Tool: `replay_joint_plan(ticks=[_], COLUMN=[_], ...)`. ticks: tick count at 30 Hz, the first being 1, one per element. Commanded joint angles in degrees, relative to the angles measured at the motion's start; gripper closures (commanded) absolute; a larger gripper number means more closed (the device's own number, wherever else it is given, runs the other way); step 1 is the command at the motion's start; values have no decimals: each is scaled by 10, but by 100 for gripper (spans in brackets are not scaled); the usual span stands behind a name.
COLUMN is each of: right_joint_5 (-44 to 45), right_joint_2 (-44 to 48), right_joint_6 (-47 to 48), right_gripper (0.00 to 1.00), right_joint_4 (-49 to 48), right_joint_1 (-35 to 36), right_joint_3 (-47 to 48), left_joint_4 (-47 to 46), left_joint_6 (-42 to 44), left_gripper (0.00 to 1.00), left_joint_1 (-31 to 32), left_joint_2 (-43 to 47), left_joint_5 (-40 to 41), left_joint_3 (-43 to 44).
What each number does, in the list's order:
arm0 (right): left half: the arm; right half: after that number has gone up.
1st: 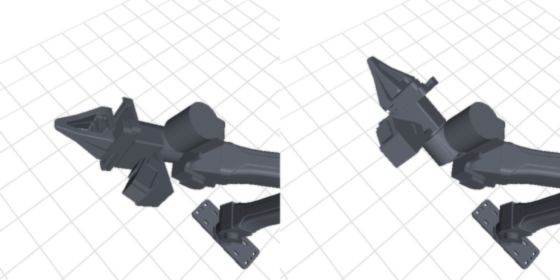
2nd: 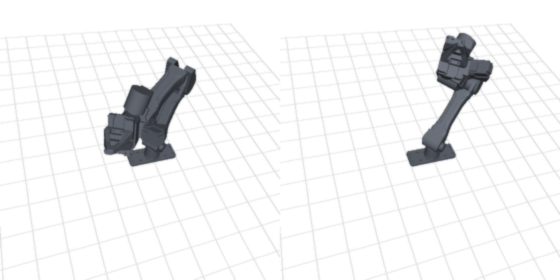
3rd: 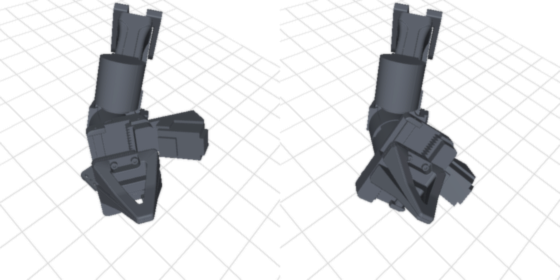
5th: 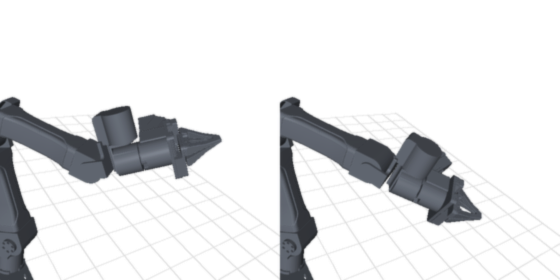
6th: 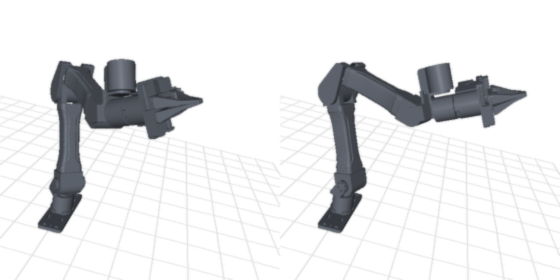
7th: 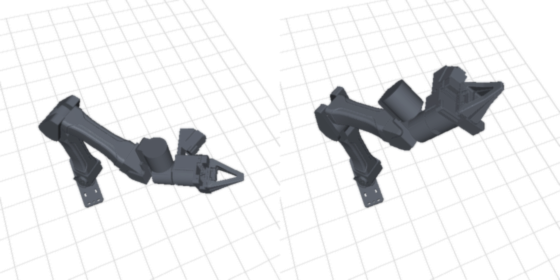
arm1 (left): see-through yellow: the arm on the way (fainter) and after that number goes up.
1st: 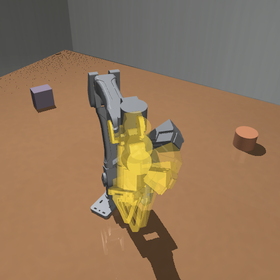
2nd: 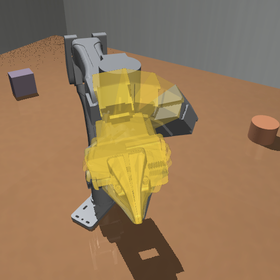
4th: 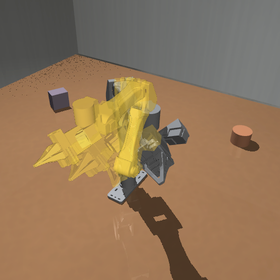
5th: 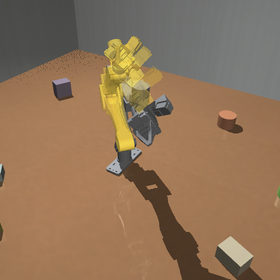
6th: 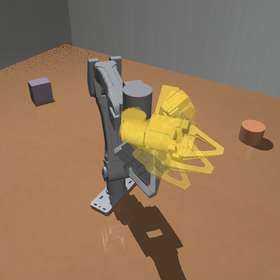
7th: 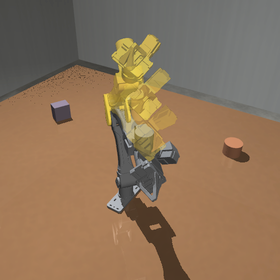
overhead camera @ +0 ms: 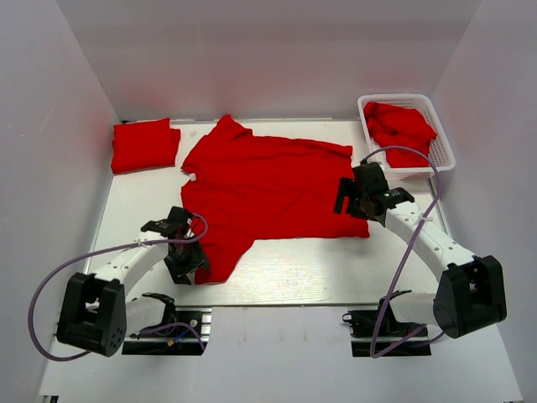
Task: Fold and stack the t-shirts
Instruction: Flatten out the tshirt
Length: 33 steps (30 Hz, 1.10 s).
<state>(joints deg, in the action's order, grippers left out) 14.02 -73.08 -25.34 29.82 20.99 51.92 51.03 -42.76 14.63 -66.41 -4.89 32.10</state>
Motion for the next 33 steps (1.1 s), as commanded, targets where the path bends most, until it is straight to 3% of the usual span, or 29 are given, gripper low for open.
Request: replay_joint_plan(ticks=[1,6,11,16,17,19,20,22,24,28,33], right_joint_5=[14,16,4,0,1,2,3,12,19,22,22], right_joint_2=[1,0,-1,0,0,2,6,5,5,7,10], right_joint_6=[-5,-4,-4,-4,-5,-4,-5,-8,-11,-16,-26], right_gripper=[10,10,10,10,10,10,10,10,10,10,10], right_joint_4=[-7,2,-3,1,1,1,5,8,9,15,10], right_joint_1=[-3,-5,-9,-7,-7,-9,-9,-9,-9,-13,-23], right_joint_3=[11,9,10,17,17,16,16,14,13,6,-20], left_joint_4=[-32,-54,-59,-59,-65,-66,-66,-66,-66,-79,-127], left_joint_6=[-23,-23,-29,-29,-29,-29,-29,-29,-29,-29,-6], left_gripper=[32,32,10,7,19,28,43,56,76,99,100], left_joint_1=[5,10,10,10,10,10,10,10,10,10,10], left_joint_2=[-21,-35,-15,-28,-36,-42,-48,-48,-48,-31,-21], left_joint_5=[39,39,39,44,44,51,51,51,51,46,23], left_joint_3=[-12,-38,-44,-38,-38,-32,-32,-32,-32,-37,-42])
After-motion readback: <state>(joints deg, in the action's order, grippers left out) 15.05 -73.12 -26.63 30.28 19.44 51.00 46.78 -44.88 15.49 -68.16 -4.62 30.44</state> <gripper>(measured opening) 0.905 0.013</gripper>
